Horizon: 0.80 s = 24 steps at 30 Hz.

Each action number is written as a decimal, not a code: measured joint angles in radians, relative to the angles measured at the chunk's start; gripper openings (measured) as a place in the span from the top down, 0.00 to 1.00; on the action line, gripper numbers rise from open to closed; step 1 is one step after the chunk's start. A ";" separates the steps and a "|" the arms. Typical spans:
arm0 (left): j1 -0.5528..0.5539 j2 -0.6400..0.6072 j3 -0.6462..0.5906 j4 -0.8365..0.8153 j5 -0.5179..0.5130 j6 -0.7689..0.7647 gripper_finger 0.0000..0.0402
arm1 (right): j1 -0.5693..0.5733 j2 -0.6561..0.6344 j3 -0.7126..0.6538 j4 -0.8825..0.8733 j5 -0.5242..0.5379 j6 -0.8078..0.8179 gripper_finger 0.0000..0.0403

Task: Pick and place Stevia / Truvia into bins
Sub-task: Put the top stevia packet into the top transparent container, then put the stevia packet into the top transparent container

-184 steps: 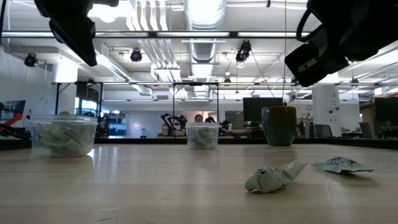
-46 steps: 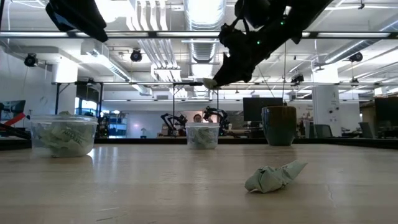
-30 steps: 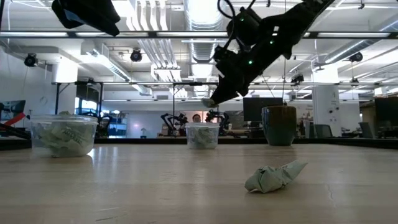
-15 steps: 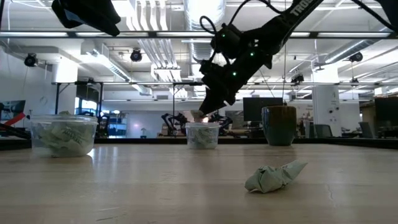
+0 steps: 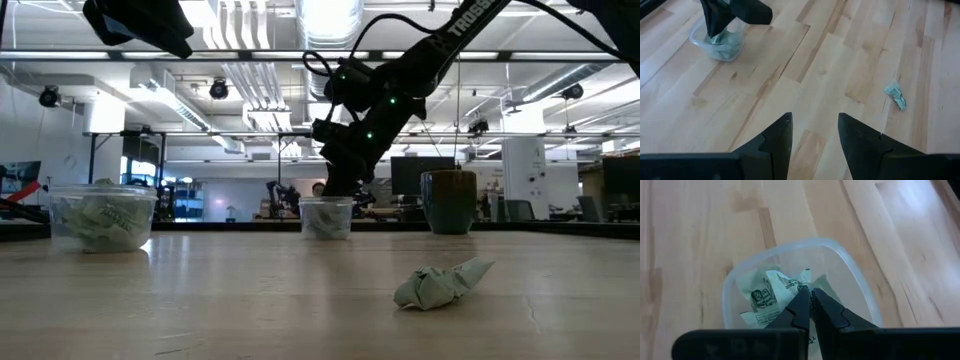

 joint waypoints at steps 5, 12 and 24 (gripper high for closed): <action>0.000 0.000 0.000 -0.002 0.000 0.003 0.65 | 0.000 -0.001 -0.001 -0.017 -0.001 -0.004 0.98; 0.000 0.000 0.000 -0.005 0.002 0.003 0.65 | 0.000 -0.022 -0.003 -0.016 -0.070 -0.027 0.86; 0.000 0.000 0.000 0.000 0.002 0.001 0.65 | 0.001 -0.058 0.011 -0.019 -0.071 -0.026 0.62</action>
